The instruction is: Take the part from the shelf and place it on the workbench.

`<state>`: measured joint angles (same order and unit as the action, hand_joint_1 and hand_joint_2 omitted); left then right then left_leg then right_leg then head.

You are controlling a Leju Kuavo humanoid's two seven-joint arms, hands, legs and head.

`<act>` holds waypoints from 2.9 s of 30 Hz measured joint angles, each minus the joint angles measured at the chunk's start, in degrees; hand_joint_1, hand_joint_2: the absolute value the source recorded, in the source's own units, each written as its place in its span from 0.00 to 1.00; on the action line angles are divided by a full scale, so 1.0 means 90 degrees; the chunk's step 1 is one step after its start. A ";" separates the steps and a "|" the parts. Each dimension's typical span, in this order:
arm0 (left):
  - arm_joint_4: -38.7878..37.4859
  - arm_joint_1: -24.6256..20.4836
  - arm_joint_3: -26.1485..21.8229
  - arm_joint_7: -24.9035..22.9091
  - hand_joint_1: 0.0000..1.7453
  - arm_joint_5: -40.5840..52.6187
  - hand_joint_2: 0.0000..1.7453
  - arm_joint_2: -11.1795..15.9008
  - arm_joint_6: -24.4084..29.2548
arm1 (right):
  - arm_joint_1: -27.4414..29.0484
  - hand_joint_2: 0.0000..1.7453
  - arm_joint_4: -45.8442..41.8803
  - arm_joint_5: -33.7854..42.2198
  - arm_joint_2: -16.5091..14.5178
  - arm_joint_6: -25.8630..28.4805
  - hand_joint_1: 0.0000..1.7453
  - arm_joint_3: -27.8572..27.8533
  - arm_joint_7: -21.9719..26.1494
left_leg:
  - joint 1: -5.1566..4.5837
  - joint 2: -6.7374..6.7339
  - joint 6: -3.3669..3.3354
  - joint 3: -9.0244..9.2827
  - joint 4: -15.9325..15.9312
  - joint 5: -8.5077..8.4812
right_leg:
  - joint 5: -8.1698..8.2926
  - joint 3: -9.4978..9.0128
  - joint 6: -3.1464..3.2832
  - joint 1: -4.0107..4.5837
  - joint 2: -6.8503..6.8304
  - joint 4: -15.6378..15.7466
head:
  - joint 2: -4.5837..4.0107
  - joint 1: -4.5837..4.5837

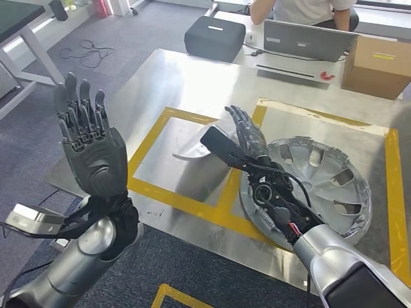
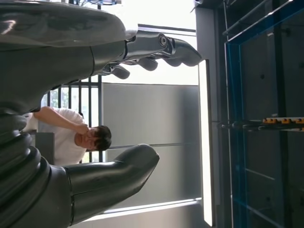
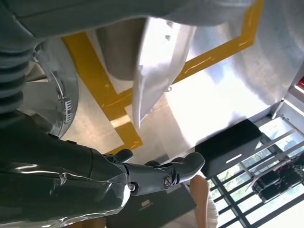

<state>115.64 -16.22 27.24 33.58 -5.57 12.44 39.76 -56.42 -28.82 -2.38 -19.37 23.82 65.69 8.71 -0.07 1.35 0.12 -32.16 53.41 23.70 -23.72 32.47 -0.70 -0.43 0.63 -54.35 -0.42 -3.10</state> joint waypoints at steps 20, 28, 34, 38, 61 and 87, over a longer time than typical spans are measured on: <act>-0.0214 0.0135 0.0132 -0.0724 0.00 0.0279 0.00 0.0058 0.0002 | 0.1075 0.00 -0.1461 0.1832 0.0606 -0.0070 0.00 -0.1025 0.1062 | 0.0000 -0.0004 -0.0003 0.0007 0.0000 0.0003 | -0.0001 -0.0006 0.0000 -0.0001 0.0003 0.0005 | 0.0000 0.0000; -0.0356 0.0434 0.0151 -0.0803 0.00 0.0257 0.00 0.0148 -0.0021 | 0.2398 0.00 -0.4063 0.1687 0.1664 0.0137 0.00 -0.1689 0.0890 | -0.0001 -0.0012 -0.0011 0.0015 0.0001 0.0012 | -0.0001 -0.0013 -0.0001 -0.0001 0.0013 0.0018 | 0.0000 0.0000; -0.0517 0.0580 0.0206 -0.0761 0.00 0.0134 0.00 0.0163 -0.0160 | 0.3205 0.00 -0.5849 0.0830 0.2390 0.0224 0.00 -0.2092 0.0620 | -0.0002 -0.0018 -0.0017 0.0019 0.0001 0.0018 | -0.0001 -0.0017 -0.0002 -0.0001 0.0019 0.0022 | 0.0000 0.0000; -0.0591 0.0616 0.0256 -0.0728 0.00 0.0140 0.00 0.0163 -0.0188 | 0.3545 0.00 -0.6772 0.0661 0.2751 0.0220 0.00 -0.2265 0.0523 | -0.0002 -0.0025 -0.0017 0.0019 0.0001 0.0019 | -0.0001 -0.0017 -0.0002 -0.0001 0.0024 0.0022 | 0.0000 -0.0001; -0.0633 0.1111 0.0298 -0.1108 0.00 0.0897 0.00 0.0180 0.0002 | 0.4736 0.00 -0.8503 0.1529 0.3240 -0.0097 0.00 -0.2456 0.1245 | -0.0002 -0.0021 -0.0017 0.0019 -0.0003 0.0020 | -0.0002 -0.0024 -0.0002 -0.0001 0.0019 0.0021 | 0.0000 -0.0001; -0.0618 0.1125 0.0302 -0.1151 0.00 0.0941 0.00 0.0163 0.0000 | 0.4930 0.00 -0.8712 0.1441 0.3245 -0.0290 0.00 -0.2588 0.1309 | 0.0076 0.0005 -0.0177 0.0155 -0.0158 -0.0018 | -0.0298 0.0128 -0.0145 0.0007 -0.0014 -0.0399 | 0.0000 0.0015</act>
<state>110.08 -6.09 29.96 23.23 2.90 13.91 39.76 -12.05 -107.23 10.59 9.84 21.22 42.40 20.49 0.61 1.40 -1.48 -30.76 51.99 23.53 -26.40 33.63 -2.01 -0.36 0.50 -57.94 -0.42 -2.97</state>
